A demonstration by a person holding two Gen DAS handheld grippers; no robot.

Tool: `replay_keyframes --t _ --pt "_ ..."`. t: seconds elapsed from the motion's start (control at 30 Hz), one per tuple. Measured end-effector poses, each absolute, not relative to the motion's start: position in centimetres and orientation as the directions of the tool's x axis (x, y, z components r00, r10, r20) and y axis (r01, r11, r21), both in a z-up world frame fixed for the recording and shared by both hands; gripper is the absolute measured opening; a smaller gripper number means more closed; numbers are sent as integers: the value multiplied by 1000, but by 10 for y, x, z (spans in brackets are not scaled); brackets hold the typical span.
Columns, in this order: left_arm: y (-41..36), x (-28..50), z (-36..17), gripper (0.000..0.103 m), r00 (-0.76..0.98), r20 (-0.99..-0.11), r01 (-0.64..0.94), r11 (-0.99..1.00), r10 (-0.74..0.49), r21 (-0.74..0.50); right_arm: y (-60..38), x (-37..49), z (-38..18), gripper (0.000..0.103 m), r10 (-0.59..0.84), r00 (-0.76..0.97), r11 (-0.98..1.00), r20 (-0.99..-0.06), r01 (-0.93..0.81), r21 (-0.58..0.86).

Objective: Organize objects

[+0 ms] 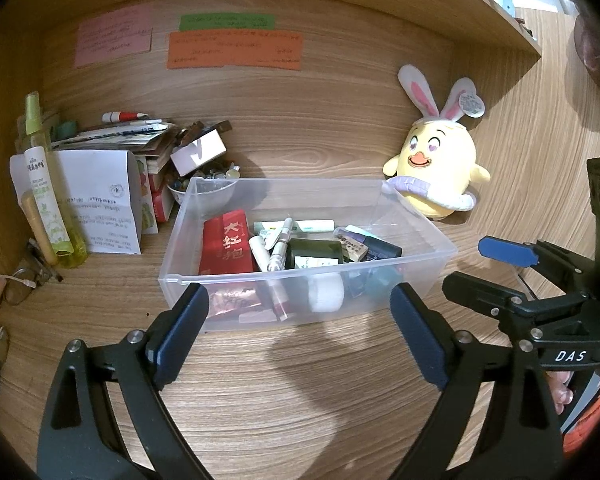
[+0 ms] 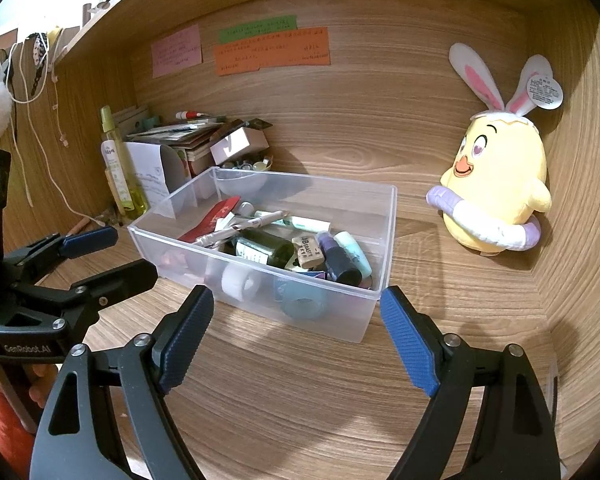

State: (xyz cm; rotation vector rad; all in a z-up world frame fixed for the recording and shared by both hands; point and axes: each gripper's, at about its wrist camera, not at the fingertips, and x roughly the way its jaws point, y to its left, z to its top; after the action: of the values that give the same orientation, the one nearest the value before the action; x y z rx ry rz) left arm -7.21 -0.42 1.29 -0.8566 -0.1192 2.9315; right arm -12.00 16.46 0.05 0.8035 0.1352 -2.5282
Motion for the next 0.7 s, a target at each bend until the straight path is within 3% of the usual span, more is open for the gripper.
replay_keyframes --t 0.7 --pt "1 -71 12 97 -835 -538 -63 -991 116 -116 165 -120 1 84 -417 -713 -879 -564 474 51"
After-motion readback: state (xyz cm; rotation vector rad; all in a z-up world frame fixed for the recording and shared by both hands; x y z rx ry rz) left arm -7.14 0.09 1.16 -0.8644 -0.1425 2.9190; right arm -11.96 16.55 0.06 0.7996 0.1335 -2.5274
